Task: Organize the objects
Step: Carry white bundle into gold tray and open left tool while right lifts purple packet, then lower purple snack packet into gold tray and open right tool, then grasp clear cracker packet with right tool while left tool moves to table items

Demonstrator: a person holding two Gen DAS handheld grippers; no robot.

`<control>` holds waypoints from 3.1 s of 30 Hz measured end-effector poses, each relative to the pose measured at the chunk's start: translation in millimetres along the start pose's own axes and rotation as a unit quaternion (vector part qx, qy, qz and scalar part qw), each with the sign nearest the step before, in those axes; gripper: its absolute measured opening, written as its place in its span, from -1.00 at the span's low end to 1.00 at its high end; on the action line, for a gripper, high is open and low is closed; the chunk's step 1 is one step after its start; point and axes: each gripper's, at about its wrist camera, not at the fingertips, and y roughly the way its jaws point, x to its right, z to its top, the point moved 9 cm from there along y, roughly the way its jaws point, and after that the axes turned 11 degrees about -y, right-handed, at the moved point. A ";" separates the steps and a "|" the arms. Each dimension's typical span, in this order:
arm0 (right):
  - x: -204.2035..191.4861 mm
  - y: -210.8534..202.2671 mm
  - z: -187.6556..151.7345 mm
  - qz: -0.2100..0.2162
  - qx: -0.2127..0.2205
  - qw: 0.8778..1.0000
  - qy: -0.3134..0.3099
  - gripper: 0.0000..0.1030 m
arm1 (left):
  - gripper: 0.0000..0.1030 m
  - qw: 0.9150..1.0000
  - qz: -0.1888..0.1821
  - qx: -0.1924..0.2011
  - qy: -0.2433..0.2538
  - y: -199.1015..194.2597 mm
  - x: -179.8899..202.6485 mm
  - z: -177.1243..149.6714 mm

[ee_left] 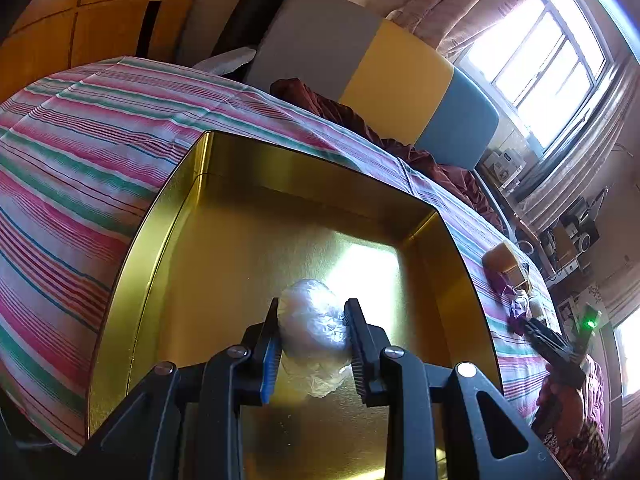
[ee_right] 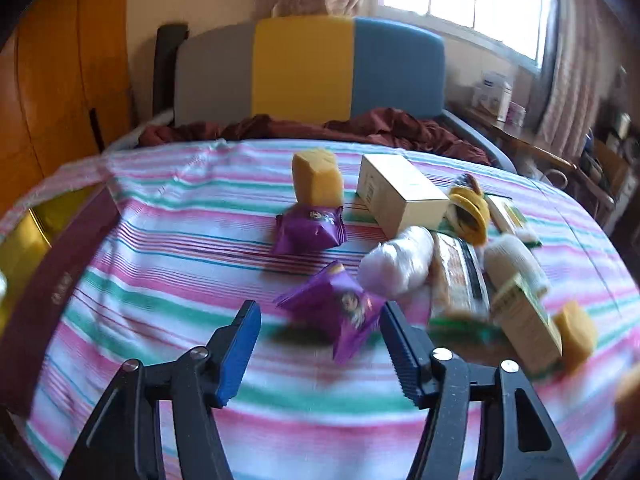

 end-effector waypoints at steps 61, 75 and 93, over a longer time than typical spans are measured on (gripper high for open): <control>-328.3 -21.4 108.1 0.240 -0.045 0.962 -0.124 -0.26 | 0.00 0.975 0.191 0.112 0.014 -60.3 -17.3 11.9; -325.9 -19.9 114.1 0.242 -0.043 0.966 -0.085 0.11 | 0.00 0.974 0.195 0.113 0.014 -60.7 -17.2 10.6; -228.9 -77.0 106.5 0.192 0.037 0.980 -0.040 0.26 | 0.00 0.989 0.112 0.090 0.030 -45.3 15.2 -9.7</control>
